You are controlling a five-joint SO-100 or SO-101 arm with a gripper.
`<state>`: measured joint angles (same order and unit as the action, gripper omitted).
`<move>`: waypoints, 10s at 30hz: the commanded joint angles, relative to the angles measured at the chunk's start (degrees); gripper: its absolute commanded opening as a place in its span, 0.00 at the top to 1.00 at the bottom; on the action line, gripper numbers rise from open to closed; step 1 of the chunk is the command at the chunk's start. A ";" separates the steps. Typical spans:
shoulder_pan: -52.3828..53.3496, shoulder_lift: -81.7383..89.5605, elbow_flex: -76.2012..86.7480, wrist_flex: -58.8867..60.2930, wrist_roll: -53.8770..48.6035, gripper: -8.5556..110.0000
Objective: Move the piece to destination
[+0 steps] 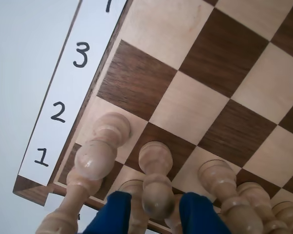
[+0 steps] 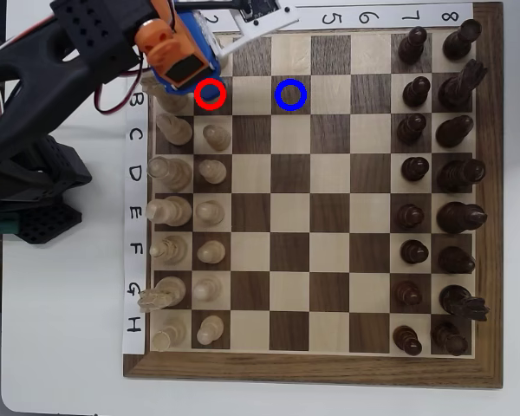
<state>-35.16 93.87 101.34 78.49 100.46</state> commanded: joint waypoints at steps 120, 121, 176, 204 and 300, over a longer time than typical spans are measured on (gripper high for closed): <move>13.80 -31.20 -54.40 3.25 40.61 0.93; 13.89 -31.99 -55.20 3.52 40.61 0.93; 12.22 -33.05 -48.78 4.22 40.43 0.93; 10.99 -31.20 -46.76 2.81 40.87 0.78; 118.21 83.76 56.69 -34.89 -104.15 0.93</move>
<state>63.54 160.58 141.33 46.93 5.10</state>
